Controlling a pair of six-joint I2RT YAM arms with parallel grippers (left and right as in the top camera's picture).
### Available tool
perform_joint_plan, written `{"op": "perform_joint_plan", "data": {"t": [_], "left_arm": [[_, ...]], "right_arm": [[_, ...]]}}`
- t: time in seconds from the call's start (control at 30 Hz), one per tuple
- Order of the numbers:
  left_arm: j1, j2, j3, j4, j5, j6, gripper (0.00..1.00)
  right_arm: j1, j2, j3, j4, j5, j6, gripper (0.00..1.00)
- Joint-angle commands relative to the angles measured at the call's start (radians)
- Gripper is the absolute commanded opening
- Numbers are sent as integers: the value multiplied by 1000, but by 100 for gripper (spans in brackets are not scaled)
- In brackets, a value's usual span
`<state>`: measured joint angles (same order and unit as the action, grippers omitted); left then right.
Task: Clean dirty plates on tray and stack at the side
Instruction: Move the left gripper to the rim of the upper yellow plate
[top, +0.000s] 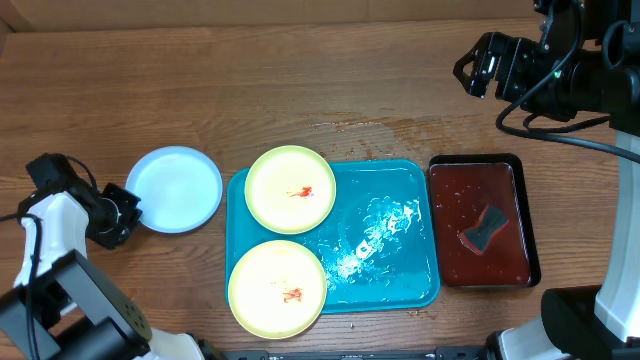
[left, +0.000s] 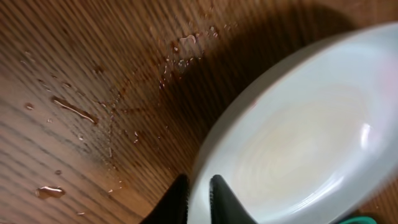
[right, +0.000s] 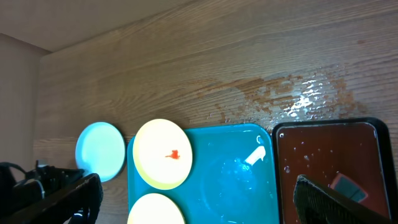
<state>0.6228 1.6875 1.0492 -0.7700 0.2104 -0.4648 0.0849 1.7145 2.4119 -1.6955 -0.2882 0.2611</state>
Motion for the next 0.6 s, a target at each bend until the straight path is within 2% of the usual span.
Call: {"op": "perform_joint_plan", "data": {"t": [0.0, 0.03, 0.17, 0.23, 0.4, 0.57], "left_arm": [[-1, 26, -3, 0, -1, 11, 19], [-1, 27, -3, 0, -13, 12, 21], [-2, 8, -3, -10, -34, 12, 42], [-6, -13, -3, -11, -33, 13, 48], [-77, -114, -3, -19, -25, 41, 50], [-265, -222, -3, -4, 12, 144, 54]], "right_arm": [[1, -3, -4, 2, -5, -3, 100], [1, -3, -4, 2, -5, -3, 100], [1, -3, -4, 2, -5, -4, 100], [1, -3, -4, 2, -5, -3, 100], [1, -3, -4, 2, -1, -3, 100], [1, -1, -4, 2, -1, -3, 100]]}}
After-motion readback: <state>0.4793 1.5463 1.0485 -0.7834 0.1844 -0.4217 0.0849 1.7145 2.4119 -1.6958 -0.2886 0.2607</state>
